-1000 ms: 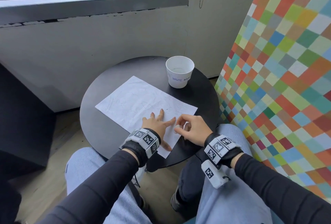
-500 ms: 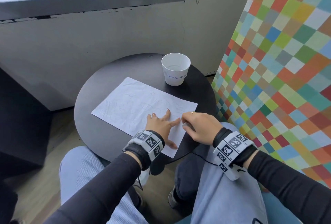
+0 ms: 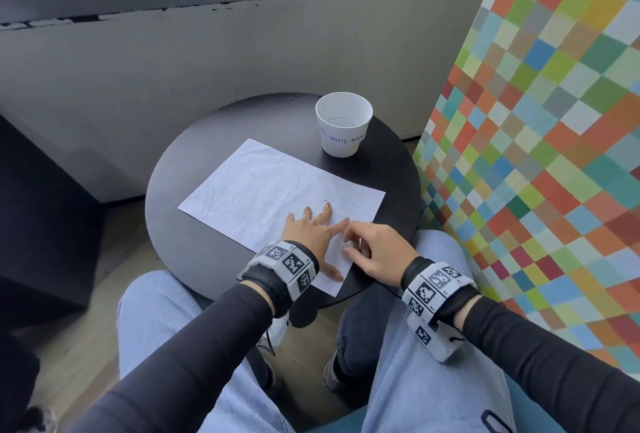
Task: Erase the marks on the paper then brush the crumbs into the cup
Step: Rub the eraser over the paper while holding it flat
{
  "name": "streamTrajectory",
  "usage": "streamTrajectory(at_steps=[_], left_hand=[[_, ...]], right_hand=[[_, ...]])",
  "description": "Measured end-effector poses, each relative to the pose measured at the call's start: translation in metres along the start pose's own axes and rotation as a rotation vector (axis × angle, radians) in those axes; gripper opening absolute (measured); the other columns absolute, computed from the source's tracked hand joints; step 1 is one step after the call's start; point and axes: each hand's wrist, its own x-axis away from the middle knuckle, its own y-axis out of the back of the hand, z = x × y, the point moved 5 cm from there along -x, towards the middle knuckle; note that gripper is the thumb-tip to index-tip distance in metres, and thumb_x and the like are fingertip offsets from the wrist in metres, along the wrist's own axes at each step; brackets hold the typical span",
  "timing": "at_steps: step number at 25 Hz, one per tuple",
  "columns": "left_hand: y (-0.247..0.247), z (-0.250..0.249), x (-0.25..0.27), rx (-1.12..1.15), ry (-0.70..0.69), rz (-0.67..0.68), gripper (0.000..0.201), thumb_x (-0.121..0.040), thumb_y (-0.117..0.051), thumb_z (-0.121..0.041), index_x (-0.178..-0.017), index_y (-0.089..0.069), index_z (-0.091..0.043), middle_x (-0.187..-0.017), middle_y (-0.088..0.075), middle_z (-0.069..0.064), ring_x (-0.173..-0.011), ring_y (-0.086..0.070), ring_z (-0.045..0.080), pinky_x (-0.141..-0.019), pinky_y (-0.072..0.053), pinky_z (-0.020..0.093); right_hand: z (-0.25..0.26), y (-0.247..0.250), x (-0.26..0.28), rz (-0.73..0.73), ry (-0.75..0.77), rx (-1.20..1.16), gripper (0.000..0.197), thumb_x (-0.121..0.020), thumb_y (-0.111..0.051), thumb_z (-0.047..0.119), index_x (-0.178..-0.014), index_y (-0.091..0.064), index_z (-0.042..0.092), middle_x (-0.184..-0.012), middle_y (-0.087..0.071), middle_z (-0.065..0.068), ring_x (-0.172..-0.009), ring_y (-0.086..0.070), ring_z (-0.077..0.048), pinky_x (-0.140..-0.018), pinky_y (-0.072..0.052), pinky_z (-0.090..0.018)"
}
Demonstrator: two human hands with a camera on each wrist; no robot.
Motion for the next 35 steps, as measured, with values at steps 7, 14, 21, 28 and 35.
streamTrajectory(at_steps=[7, 14, 21, 28, 35], left_hand=[[0.002, 0.002, 0.001, -0.069, -0.004, 0.027, 0.12, -0.068, -0.072, -0.072, -0.155, 0.006, -0.044, -0.165, 0.008, 0.005, -0.15, -0.011, 0.037, -0.115, -0.024, 0.057], [0.001, 0.002, 0.003, -0.075, 0.011, 0.052, 0.12, -0.07, -0.07, -0.073, -0.153, 0.011, -0.046, -0.165, 0.014, 0.003, -0.151, -0.006, 0.036, -0.114, -0.02, 0.063], [0.002, 0.0, 0.003, -0.043, 0.008, 0.054, 0.117, -0.07, -0.072, -0.071, -0.154, 0.005, -0.046, -0.165, 0.013, 0.003, -0.151, -0.006, 0.037, -0.114, -0.019, 0.064], [0.002, 0.0, 0.003, -0.041, 0.009, 0.05, 0.118, -0.07, -0.071, -0.072, -0.154, 0.007, -0.045, -0.165, 0.014, 0.004, -0.151, -0.005, 0.037, -0.114, -0.019, 0.064], [0.003, 0.0, 0.003, -0.036, 0.003, 0.06, 0.116, -0.07, -0.07, -0.073, -0.155, 0.004, -0.044, -0.165, 0.014, 0.003, -0.151, -0.006, 0.037, -0.115, -0.019, 0.064]], right_hand=[[-0.014, 0.001, 0.003, -0.058, -0.056, -0.093, 0.014, -0.082, -0.068, 0.022, -0.079, -0.054, 0.018, -0.06, -0.052, 0.009, -0.056, -0.05, -0.01, -0.06, -0.046, -0.027], [-0.017, 0.0, 0.001, -0.043, -0.059, -0.118, 0.017, -0.082, -0.072, 0.022, -0.08, -0.055, 0.02, -0.064, -0.055, 0.008, -0.056, -0.049, -0.008, -0.06, -0.041, -0.016], [-0.008, 0.01, -0.016, 0.129, 0.083, 0.155, 0.013, -0.089, -0.062, 0.023, -0.093, -0.054, 0.014, -0.078, -0.054, 0.006, -0.069, -0.047, -0.012, -0.069, -0.042, -0.028], [-0.004, 0.008, -0.009, 0.142, 0.099, 0.058, 0.021, -0.088, -0.062, 0.017, -0.086, -0.044, 0.029, -0.067, -0.044, 0.018, -0.061, -0.042, 0.003, -0.065, -0.032, -0.017], [-0.006, 0.01, -0.016, 0.26, 0.106, 0.144, 0.01, -0.089, -0.061, 0.021, -0.093, -0.053, 0.016, -0.075, -0.05, 0.012, -0.066, -0.046, -0.008, -0.067, -0.035, -0.022]])
